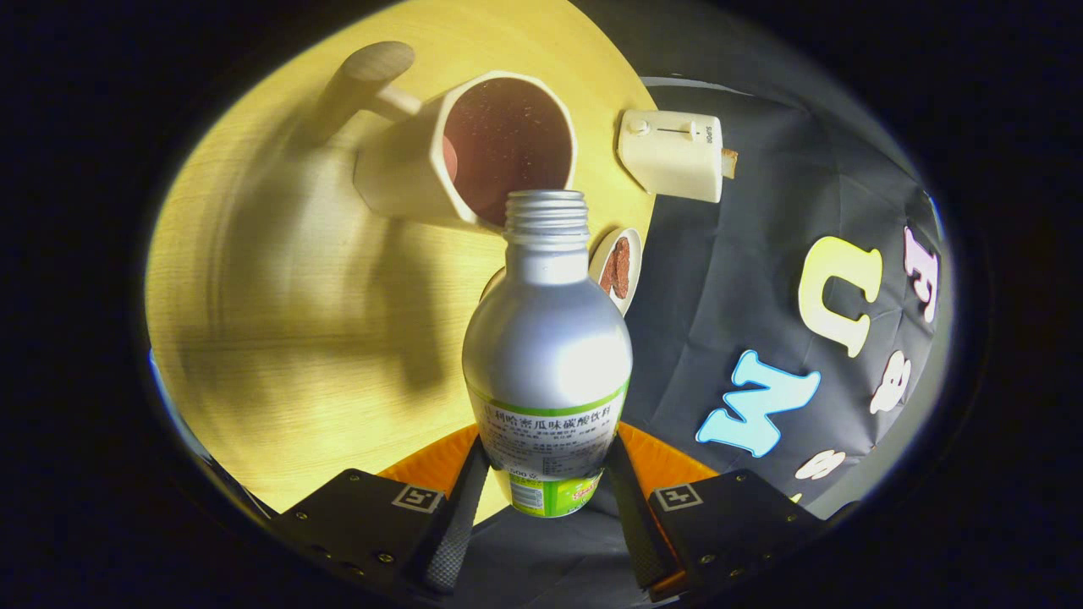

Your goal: Take the bottle from table, then pour the juice into the cup, finally place the bottle on the coaster

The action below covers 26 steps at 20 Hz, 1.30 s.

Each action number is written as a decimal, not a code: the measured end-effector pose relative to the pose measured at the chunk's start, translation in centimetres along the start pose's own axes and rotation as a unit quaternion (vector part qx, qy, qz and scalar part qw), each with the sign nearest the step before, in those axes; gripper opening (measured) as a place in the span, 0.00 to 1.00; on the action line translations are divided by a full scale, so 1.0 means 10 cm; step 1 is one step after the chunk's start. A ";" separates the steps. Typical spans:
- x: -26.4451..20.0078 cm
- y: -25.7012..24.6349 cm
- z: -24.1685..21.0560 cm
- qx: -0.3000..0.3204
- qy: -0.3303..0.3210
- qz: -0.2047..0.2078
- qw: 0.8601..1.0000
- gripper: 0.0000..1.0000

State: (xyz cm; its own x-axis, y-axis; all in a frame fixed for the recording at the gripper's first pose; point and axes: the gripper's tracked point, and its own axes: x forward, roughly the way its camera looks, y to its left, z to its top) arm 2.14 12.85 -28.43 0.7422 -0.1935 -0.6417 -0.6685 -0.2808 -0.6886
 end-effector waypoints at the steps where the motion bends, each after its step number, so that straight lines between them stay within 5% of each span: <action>1: 0.00 0.00 -0.01 -0.004 0.002 0.000 1.000 0.75; 26: 0.01 -0.19 -0.08 -0.065 0.024 0.002 0.998 0.75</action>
State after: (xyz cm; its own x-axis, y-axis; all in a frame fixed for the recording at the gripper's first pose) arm 3.50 12.59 -26.88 0.7432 -0.2386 -0.6250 -0.6618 -0.3989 -0.6347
